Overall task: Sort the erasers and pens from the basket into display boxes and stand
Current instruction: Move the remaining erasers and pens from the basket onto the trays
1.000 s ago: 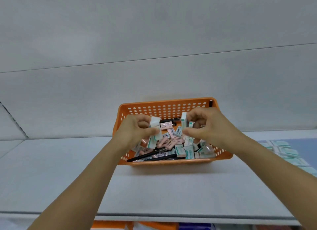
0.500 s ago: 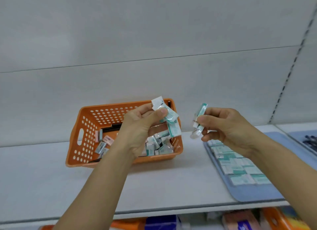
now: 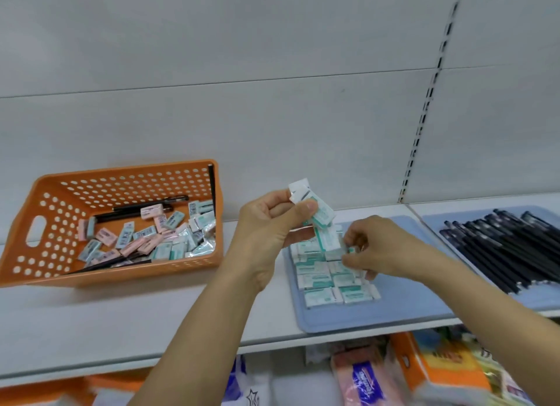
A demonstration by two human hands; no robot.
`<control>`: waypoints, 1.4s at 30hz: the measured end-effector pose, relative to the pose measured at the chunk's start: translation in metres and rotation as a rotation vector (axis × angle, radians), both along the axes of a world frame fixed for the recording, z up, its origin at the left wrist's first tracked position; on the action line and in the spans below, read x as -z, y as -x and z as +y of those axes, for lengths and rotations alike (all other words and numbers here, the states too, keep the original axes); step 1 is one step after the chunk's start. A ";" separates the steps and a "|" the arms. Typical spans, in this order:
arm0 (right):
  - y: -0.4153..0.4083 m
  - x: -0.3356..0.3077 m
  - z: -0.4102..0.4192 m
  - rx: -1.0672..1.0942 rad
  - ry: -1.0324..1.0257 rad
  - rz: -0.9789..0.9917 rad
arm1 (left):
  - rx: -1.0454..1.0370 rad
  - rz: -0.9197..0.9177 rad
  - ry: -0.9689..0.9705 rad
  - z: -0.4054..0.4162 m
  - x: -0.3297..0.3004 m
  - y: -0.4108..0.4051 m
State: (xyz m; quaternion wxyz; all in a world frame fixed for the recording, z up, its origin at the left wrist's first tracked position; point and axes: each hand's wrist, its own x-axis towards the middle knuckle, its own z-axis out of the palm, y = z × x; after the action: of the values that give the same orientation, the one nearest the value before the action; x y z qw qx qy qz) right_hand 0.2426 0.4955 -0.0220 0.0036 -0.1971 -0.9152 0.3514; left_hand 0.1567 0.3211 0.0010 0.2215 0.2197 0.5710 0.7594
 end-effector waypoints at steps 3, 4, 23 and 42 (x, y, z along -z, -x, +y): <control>0.009 0.009 -0.007 -0.139 -0.382 0.004 | -0.029 -0.081 -0.005 0.000 0.014 -0.004; 0.011 0.012 -0.009 -0.180 -0.422 0.000 | -0.037 -0.112 -0.002 -0.001 0.019 -0.006; 0.010 0.018 -0.005 -0.155 -0.035 0.359 | -0.161 -0.505 -0.184 -0.002 0.054 -0.005; -0.027 0.037 0.017 -0.229 -0.306 0.237 | 0.081 0.268 0.726 0.004 0.062 -0.008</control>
State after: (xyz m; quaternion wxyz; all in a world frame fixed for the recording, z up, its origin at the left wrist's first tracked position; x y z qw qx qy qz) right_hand 0.2692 0.5124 -0.0592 0.1010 -0.0467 -0.9674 0.2275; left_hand 0.1645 0.3253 -0.0610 0.2381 0.2468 0.8175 0.4628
